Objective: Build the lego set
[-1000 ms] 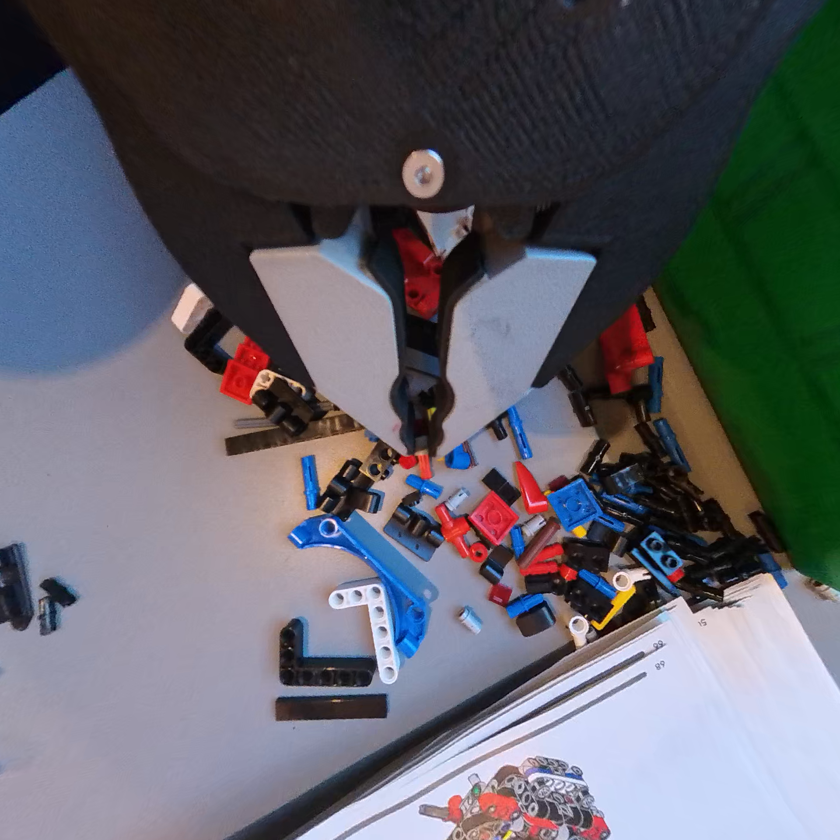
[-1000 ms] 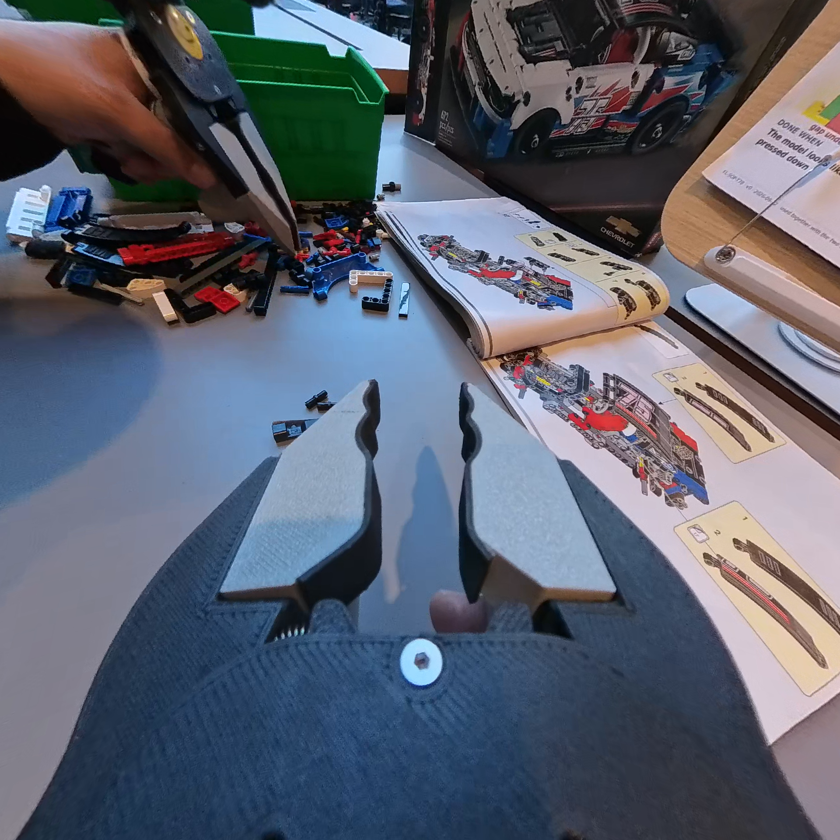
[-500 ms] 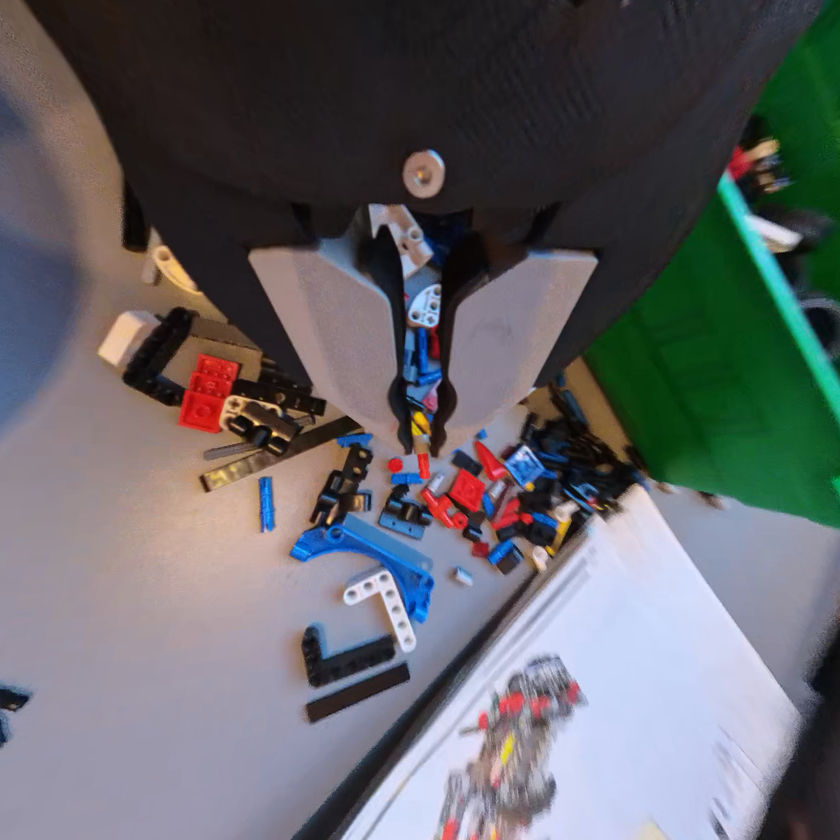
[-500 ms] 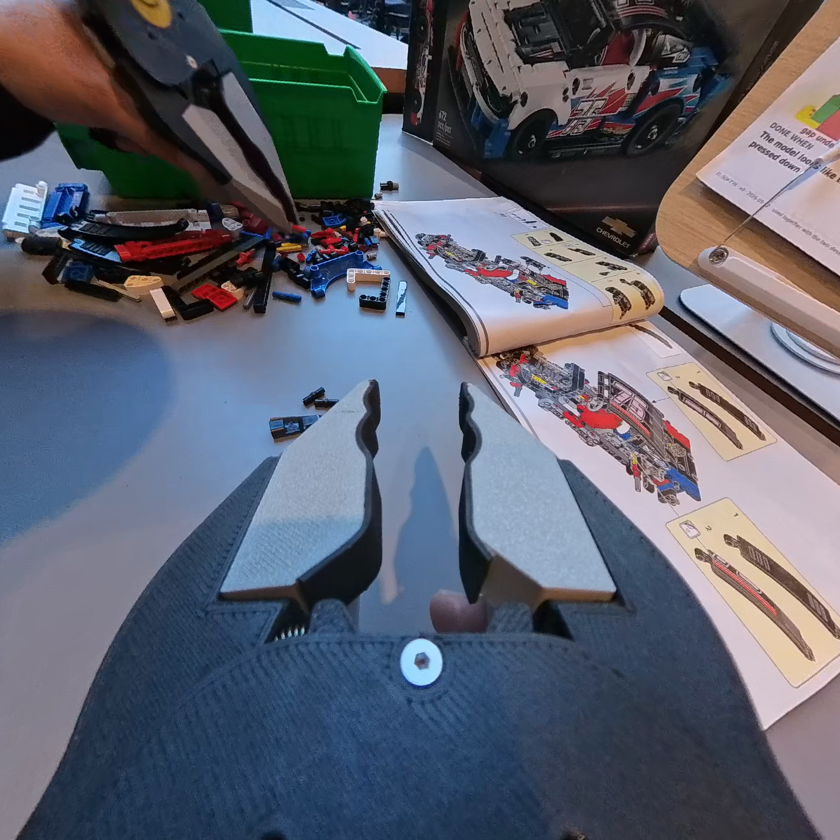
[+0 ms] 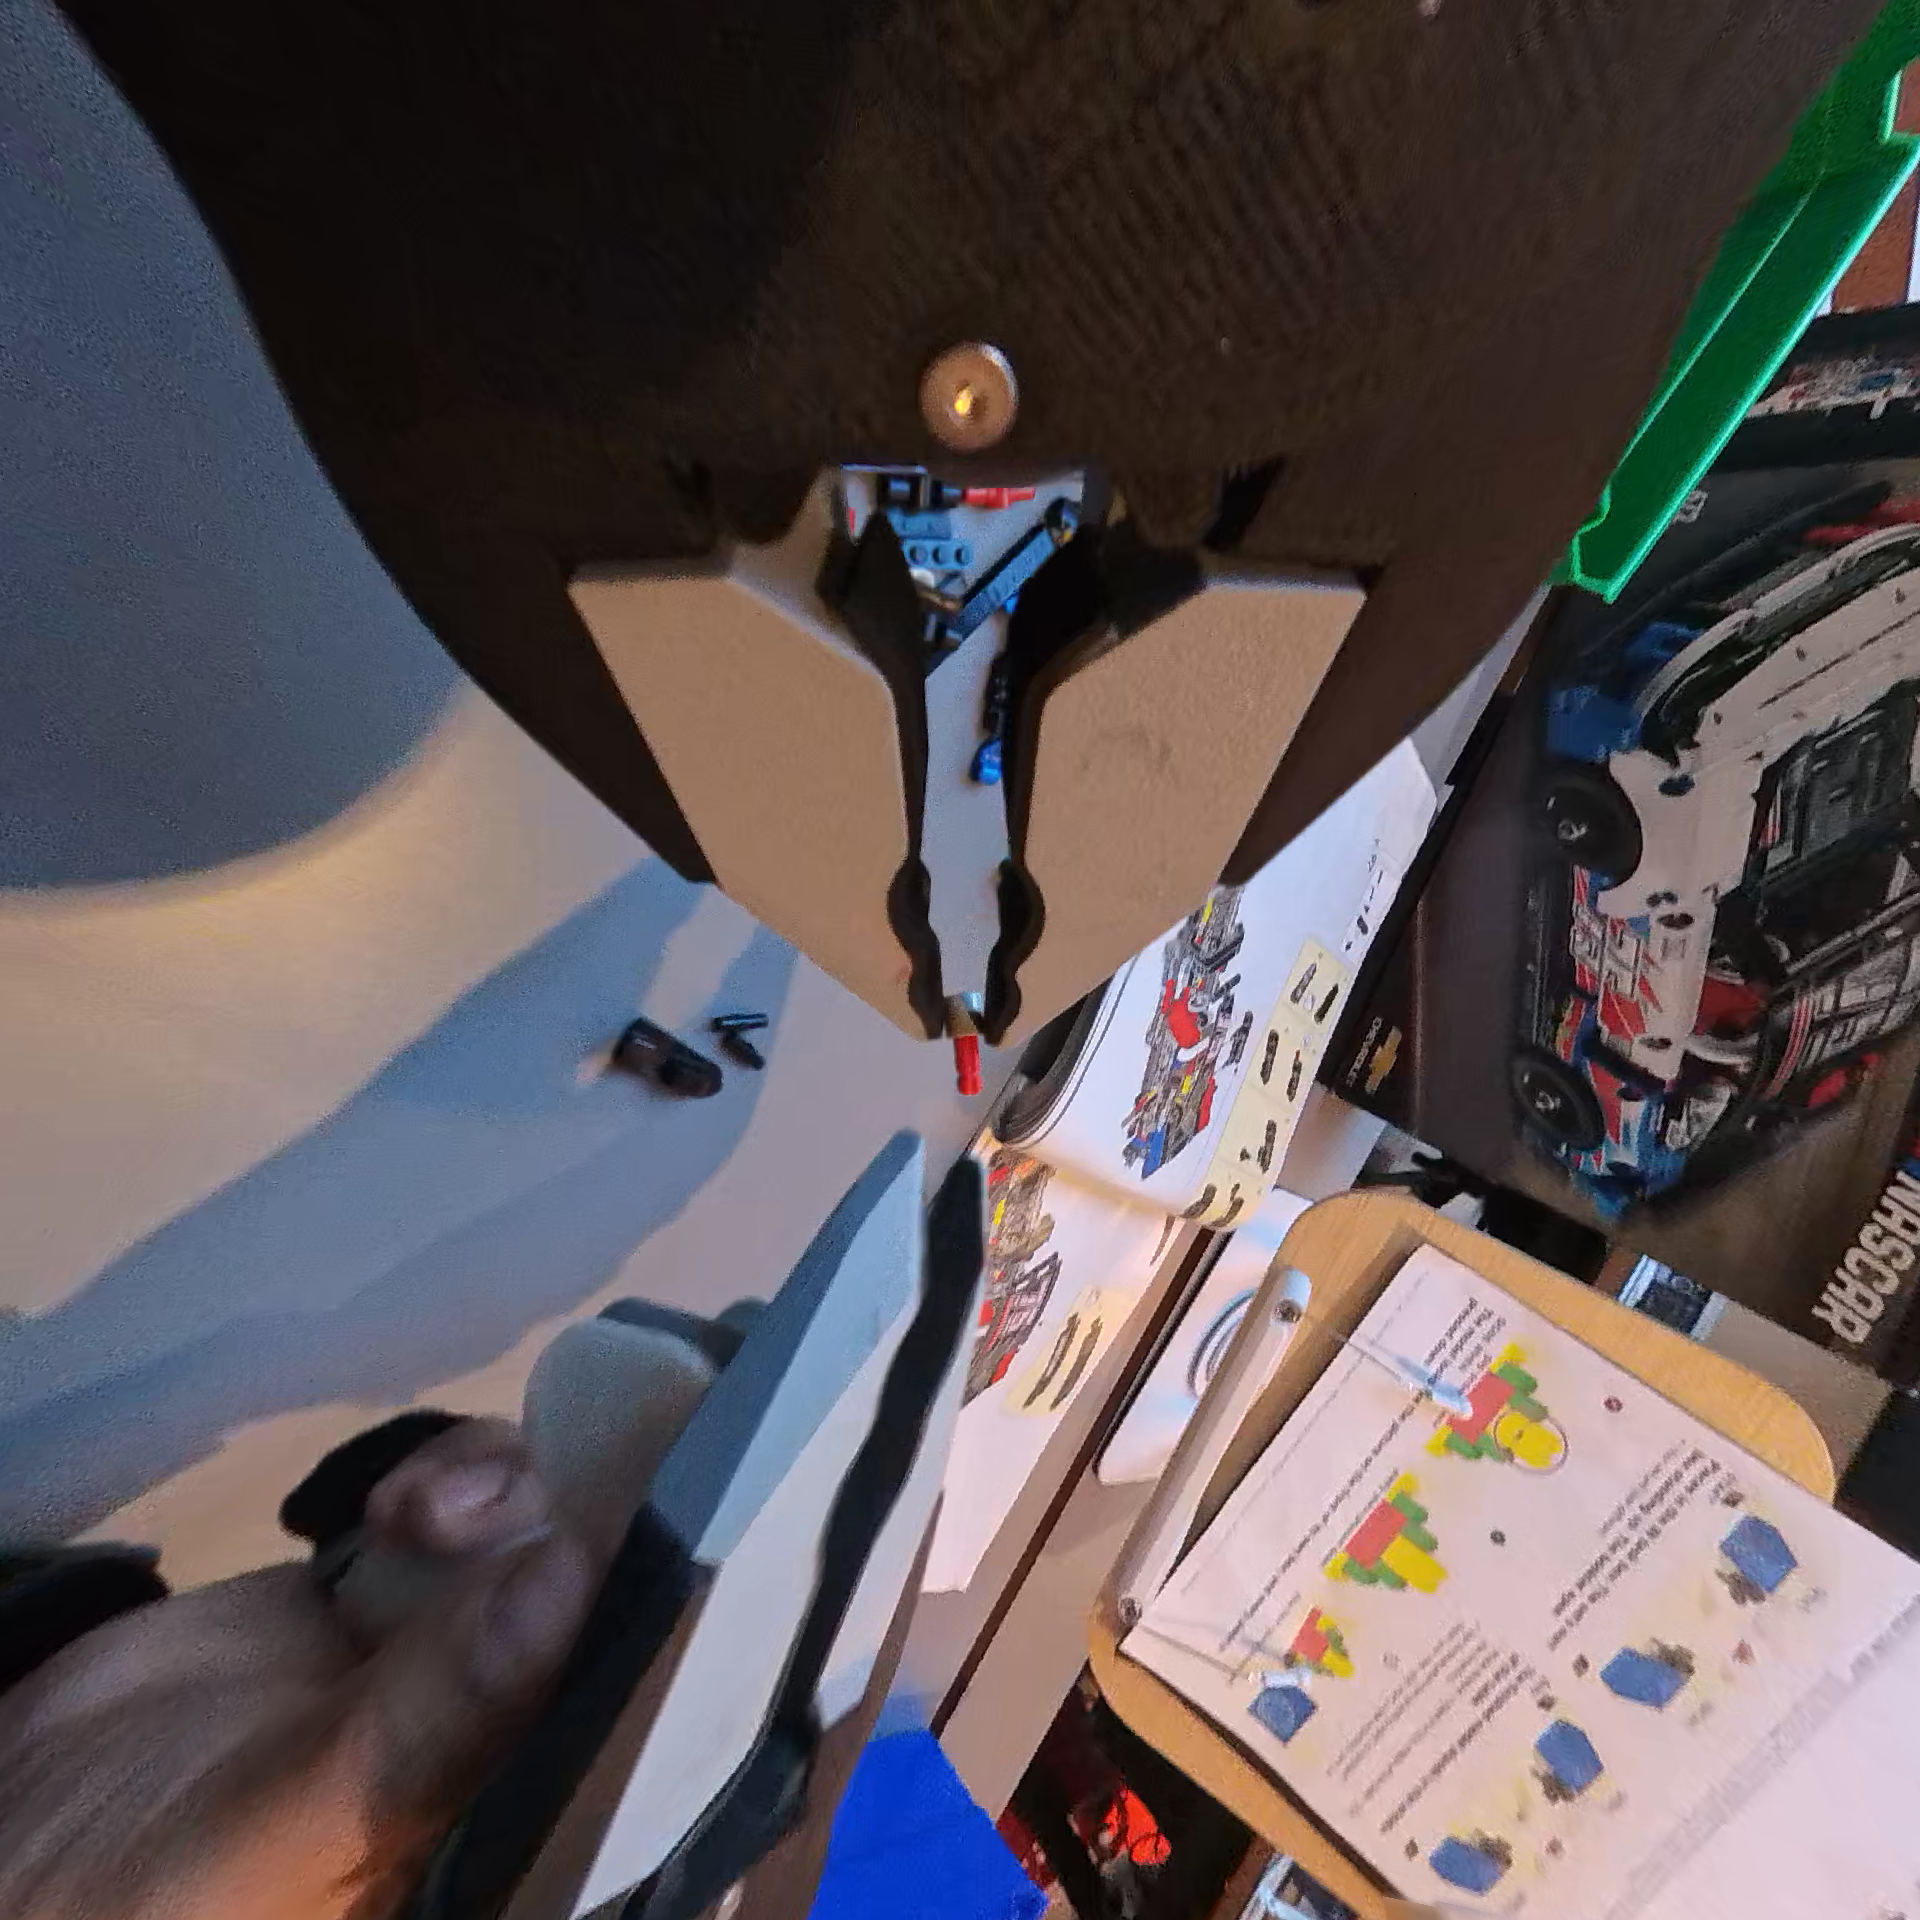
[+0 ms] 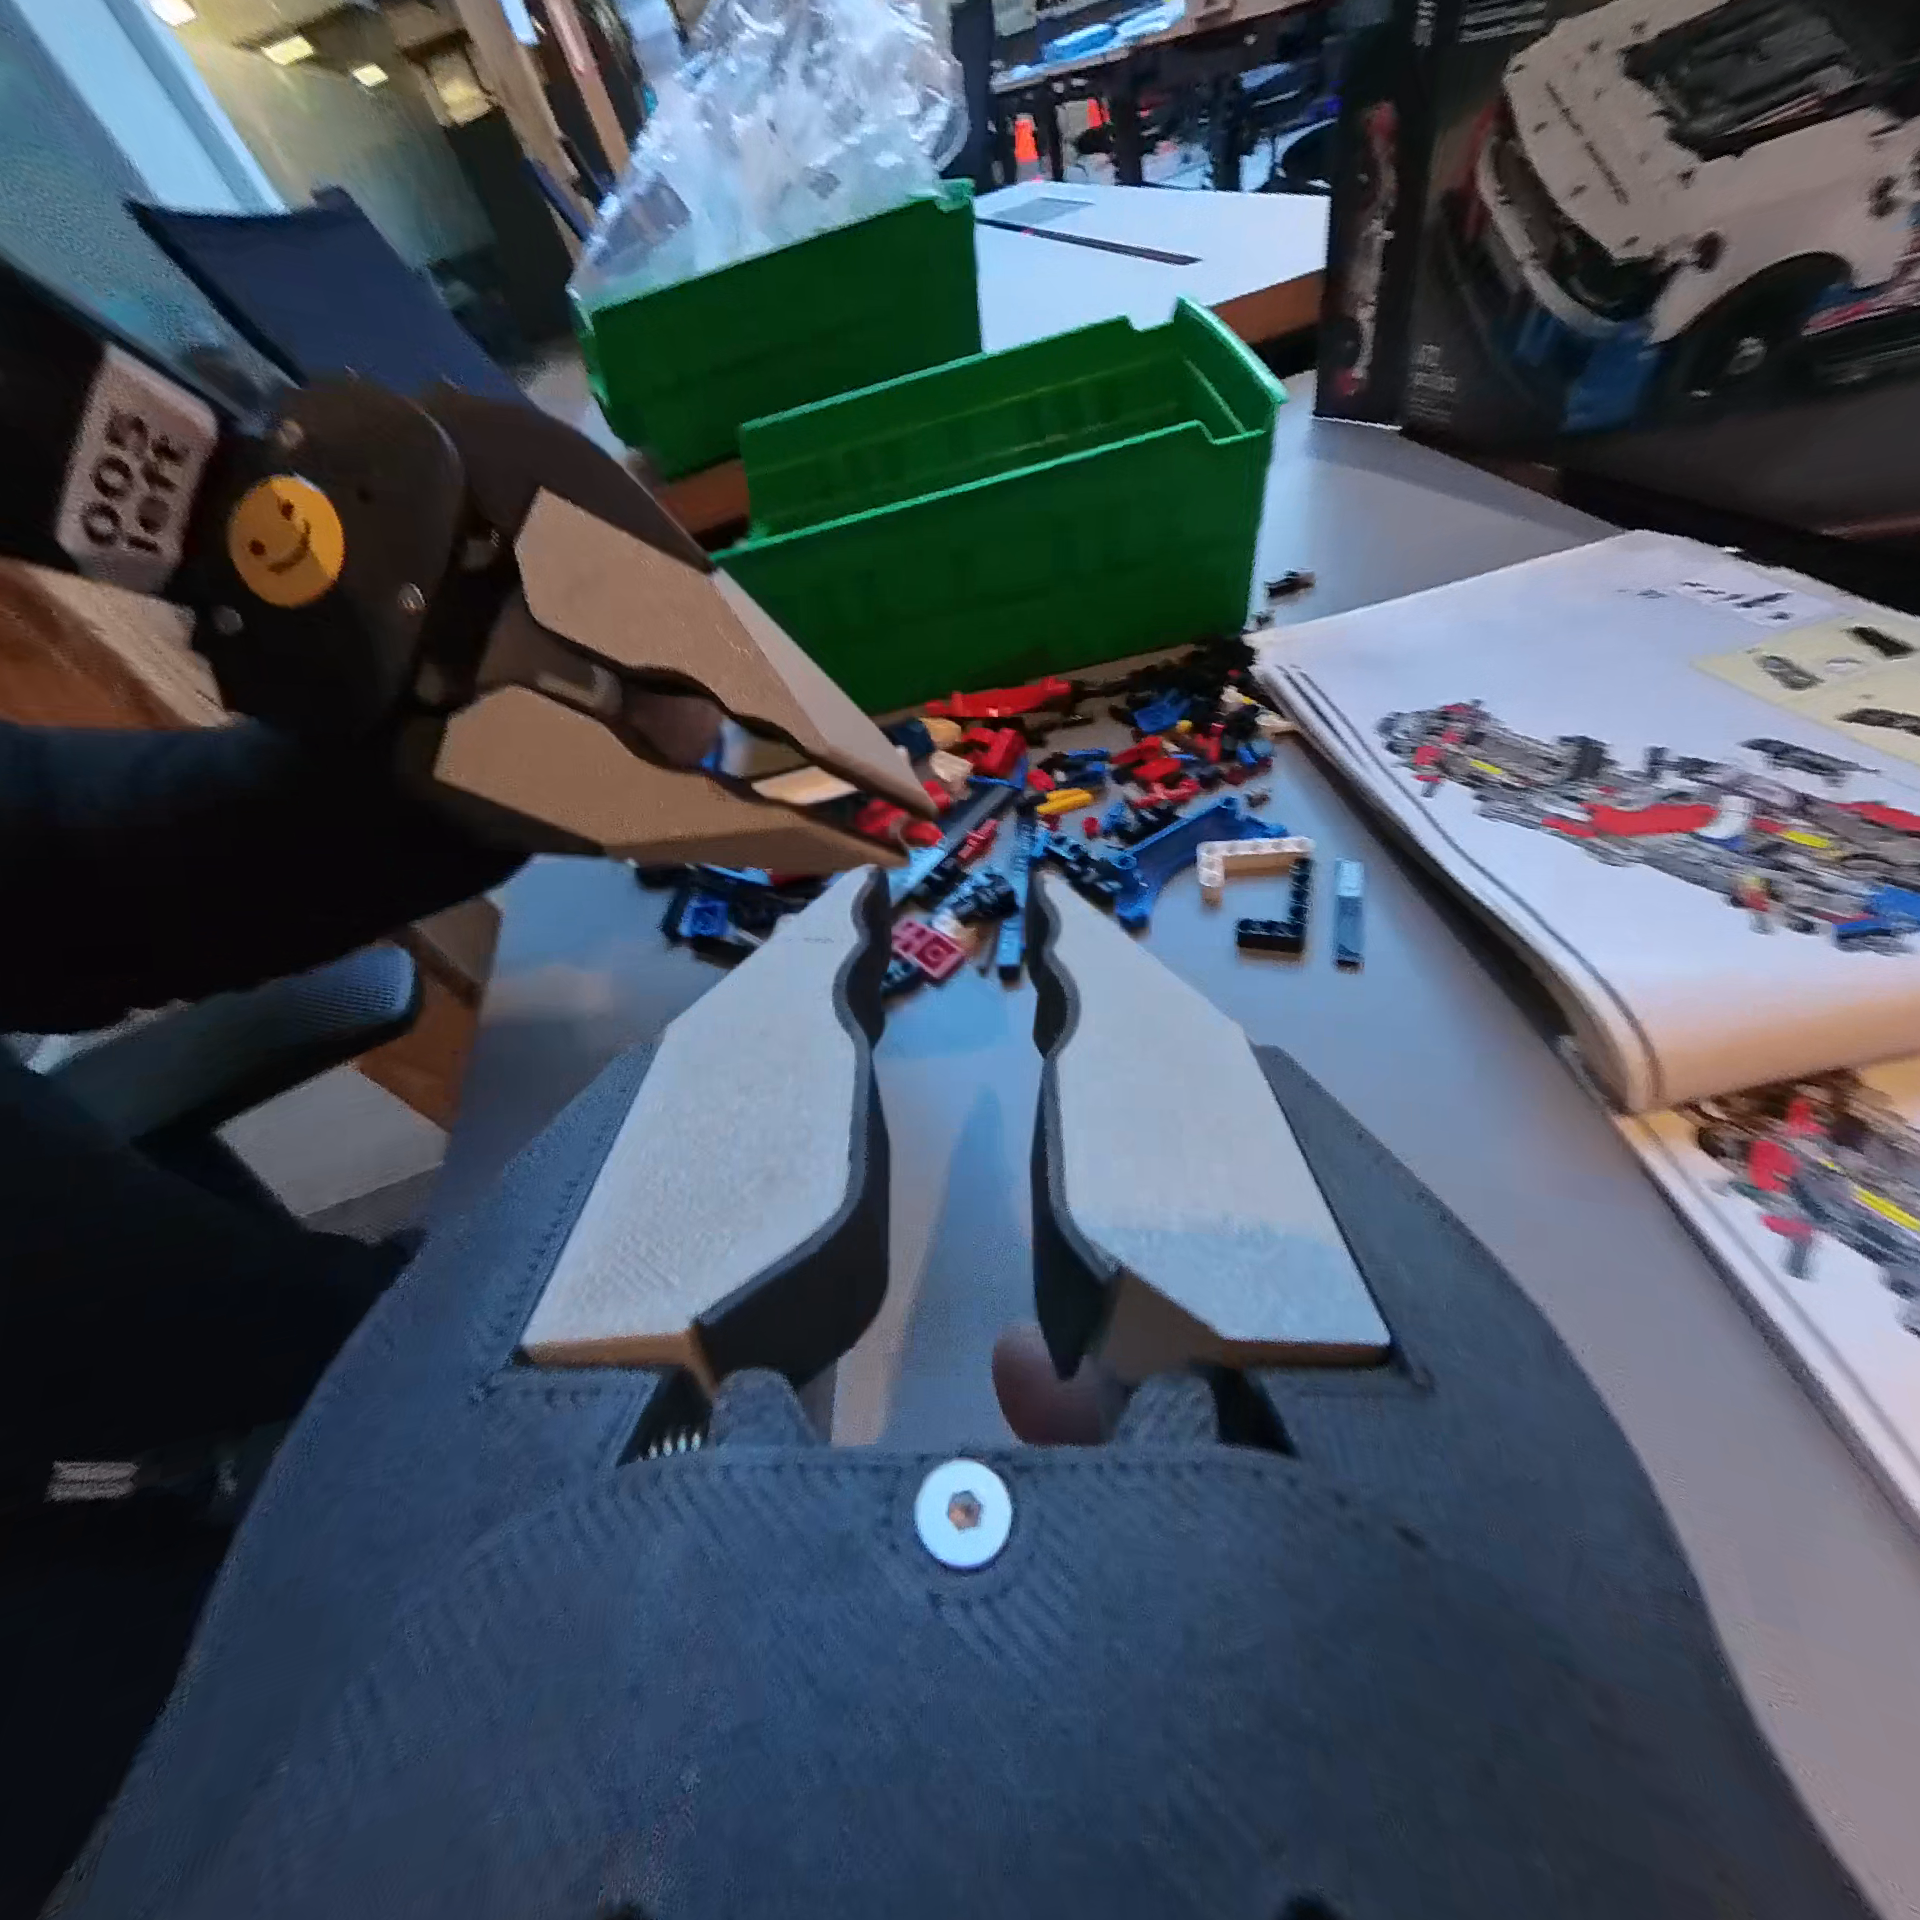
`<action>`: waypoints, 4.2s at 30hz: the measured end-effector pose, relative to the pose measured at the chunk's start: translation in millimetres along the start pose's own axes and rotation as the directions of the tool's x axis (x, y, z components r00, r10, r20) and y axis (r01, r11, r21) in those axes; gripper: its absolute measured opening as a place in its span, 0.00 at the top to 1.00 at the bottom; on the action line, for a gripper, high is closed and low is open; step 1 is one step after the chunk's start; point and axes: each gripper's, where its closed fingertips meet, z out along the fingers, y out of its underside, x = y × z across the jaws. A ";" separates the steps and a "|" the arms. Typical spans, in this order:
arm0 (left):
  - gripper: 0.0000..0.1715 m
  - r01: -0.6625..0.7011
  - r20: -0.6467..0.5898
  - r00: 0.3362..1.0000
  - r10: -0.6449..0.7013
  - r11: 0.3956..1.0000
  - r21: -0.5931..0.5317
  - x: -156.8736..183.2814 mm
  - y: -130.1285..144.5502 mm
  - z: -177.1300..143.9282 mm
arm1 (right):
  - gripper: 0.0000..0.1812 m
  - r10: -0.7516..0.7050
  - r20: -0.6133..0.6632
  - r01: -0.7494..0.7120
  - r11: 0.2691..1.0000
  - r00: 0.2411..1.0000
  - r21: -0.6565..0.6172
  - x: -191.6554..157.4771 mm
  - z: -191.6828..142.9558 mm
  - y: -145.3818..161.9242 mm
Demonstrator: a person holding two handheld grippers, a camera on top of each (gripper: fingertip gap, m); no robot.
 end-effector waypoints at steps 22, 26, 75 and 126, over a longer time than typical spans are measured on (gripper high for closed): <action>0.98 0.049 -0.041 0.998 -0.057 0.986 -0.160 3.7 44.6 7.7 | 1.00 0.152 0.056 -0.156 0.986 0.987 0.066 9.3 -8.4 1.3; 0.86 0.227 -0.097 0.952 -0.292 0.879 -0.420 4.5 111.7 11.6 | 1.00 0.084 -0.106 -0.100 0.982 0.991 -0.159 41.5 -9.0 45.5; 0.79 0.505 -0.279 0.856 -0.436 0.821 0.266 92.8 -21.2 -4.6 | 0.94 -0.058 -0.283 0.022 0.991 0.957 -0.131 53.4 -42.9 47.6; 0.77 0.447 -0.316 0.881 -0.352 0.839 0.310 101.2 -32.6 -2.9 | 0.92 -0.176 -0.193 0.155 0.981 0.965 -0.120 45.5 -35.6 52.3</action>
